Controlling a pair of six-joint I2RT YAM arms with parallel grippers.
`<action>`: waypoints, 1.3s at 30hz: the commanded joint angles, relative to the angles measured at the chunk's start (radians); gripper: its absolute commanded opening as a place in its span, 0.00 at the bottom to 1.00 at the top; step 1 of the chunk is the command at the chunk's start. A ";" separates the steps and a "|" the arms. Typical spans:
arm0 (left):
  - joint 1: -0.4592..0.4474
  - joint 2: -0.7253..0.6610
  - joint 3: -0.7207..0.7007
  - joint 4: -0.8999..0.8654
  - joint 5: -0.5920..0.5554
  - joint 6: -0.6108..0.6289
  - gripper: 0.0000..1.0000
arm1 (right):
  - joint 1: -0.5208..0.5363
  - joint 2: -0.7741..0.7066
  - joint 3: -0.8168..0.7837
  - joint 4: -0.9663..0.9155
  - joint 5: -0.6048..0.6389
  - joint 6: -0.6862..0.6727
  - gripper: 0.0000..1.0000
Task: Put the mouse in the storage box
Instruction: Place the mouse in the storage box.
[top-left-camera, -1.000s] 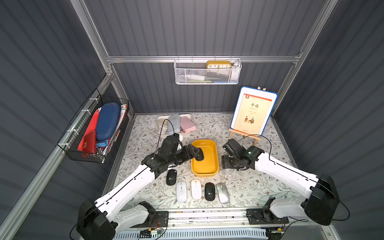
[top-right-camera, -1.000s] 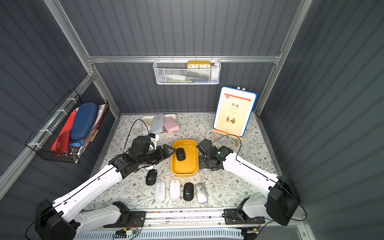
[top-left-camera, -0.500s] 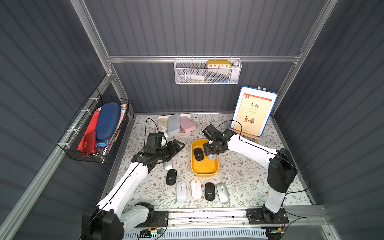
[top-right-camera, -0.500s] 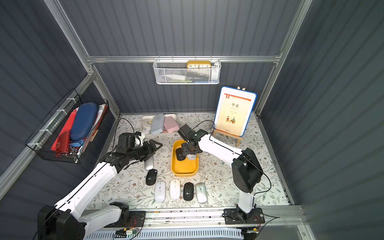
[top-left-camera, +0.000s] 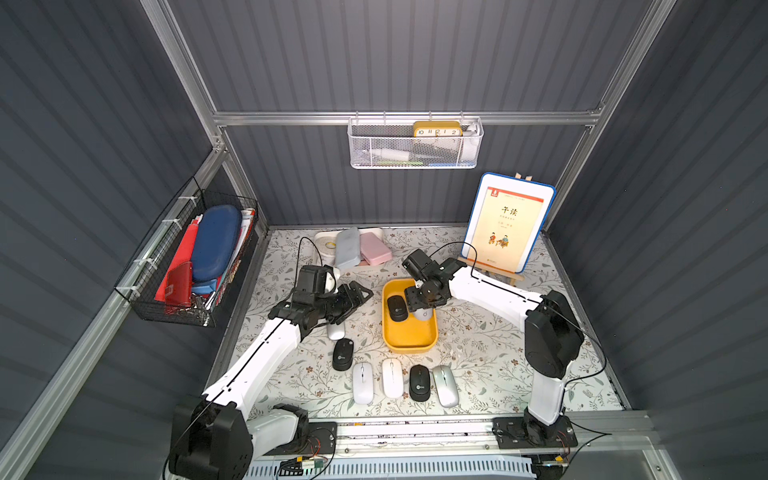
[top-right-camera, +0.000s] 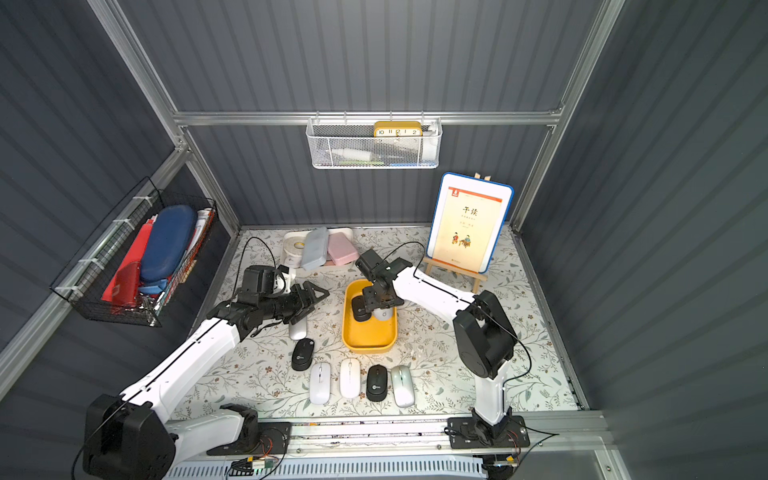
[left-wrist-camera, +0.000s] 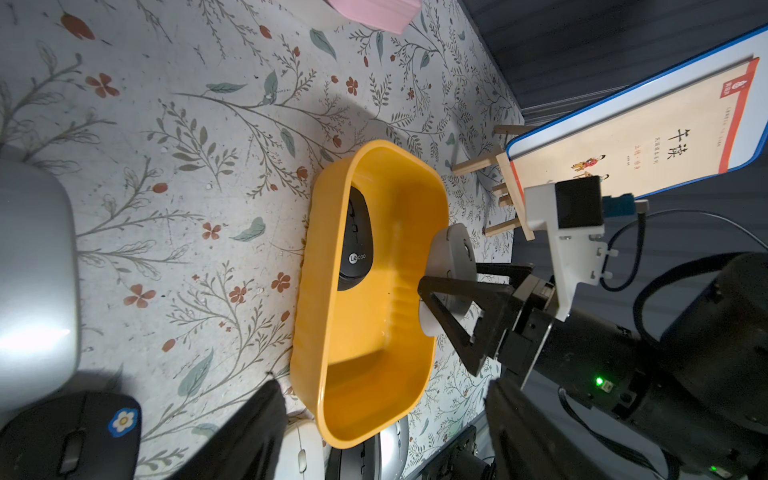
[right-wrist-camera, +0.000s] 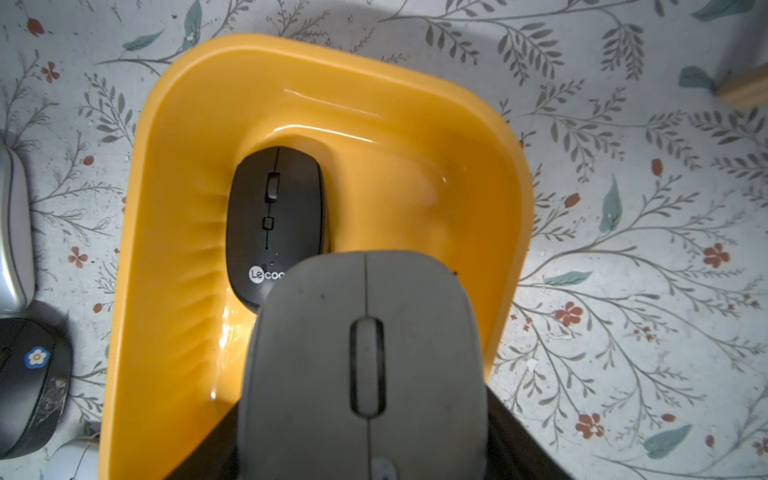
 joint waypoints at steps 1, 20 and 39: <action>0.019 0.039 0.018 0.047 0.053 0.012 0.79 | -0.013 0.026 0.012 0.022 -0.025 -0.020 0.49; 0.029 0.060 0.023 0.050 0.061 0.043 0.80 | -0.037 0.113 0.072 0.028 -0.053 -0.012 0.49; 0.029 0.034 -0.023 0.115 0.134 0.022 0.80 | -0.035 0.259 0.147 -0.046 -0.002 0.049 0.63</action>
